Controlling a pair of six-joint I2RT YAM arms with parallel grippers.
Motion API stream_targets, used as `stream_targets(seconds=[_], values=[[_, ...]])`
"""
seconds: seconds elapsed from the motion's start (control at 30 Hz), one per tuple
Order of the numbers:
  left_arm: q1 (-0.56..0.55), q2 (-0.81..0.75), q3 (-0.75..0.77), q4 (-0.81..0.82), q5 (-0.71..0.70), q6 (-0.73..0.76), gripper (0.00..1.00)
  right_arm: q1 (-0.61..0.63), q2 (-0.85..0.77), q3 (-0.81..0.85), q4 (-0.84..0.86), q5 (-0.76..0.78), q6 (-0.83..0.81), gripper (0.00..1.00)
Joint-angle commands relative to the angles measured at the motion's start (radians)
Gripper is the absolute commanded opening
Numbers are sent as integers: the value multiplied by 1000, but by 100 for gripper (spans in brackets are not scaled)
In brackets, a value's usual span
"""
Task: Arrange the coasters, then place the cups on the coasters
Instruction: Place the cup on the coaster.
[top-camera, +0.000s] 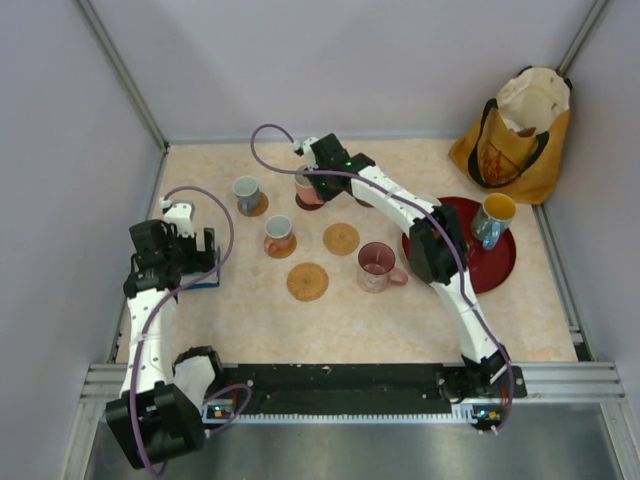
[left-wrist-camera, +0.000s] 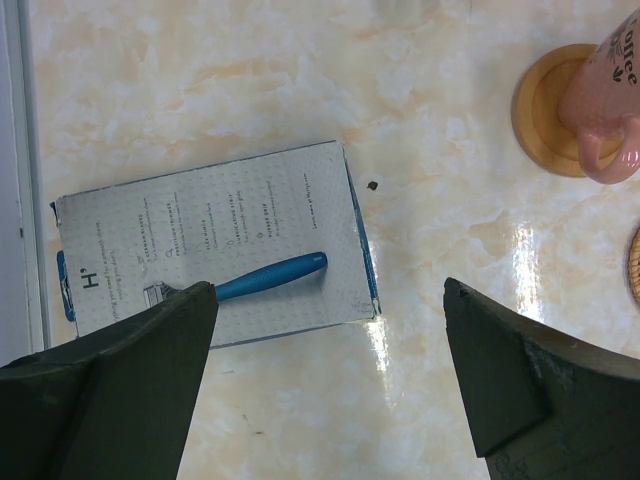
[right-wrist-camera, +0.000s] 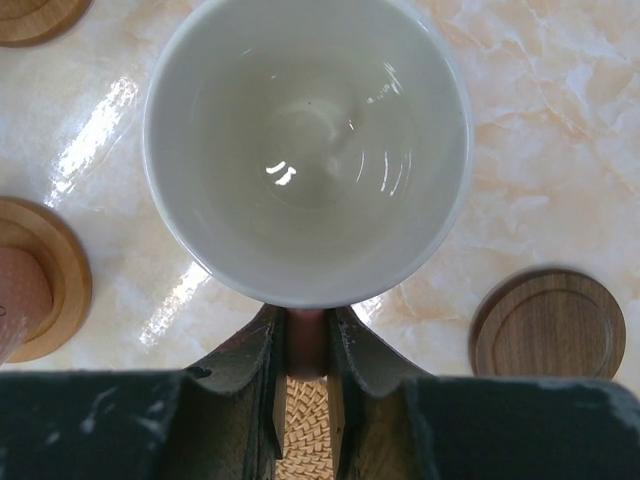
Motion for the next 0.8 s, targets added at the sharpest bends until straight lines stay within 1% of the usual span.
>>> stream_targets(seconds=[0.0, 0.1, 0.23, 0.37, 0.47, 0.53, 0.6, 0.7, 0.73, 0.77], values=[[8, -5, -6, 45, 13, 8, 98, 11, -93, -5, 47, 14, -21, 19], [8, -3, -6, 43, 13, 8, 98, 11, -101, -14, 47, 14, -29, 29], [10, -5, -5, 43, 13, 10, 99, 11, -119, -28, 47, 14, -38, 45], [10, -5, -5, 43, 13, 10, 98, 11, -142, -40, 46, 20, -49, 66], [11, -2, -6, 43, 13, 8, 98, 11, -182, -51, 46, 34, -62, 76], [11, -3, -5, 43, 14, 8, 98, 11, -224, -68, 46, 54, -70, 80], [13, -3, -6, 43, 14, 8, 99, 11, -282, -97, 47, 89, -75, 82], [14, -5, -6, 43, 19, 10, 99, 8, -366, -176, 47, 192, -69, 83], [14, -5, -6, 42, 20, 10, 99, 5, -400, -212, 47, 232, -59, 84], [14, -5, -6, 42, 22, 10, 99, -1, -440, -261, 47, 258, -47, 88]])
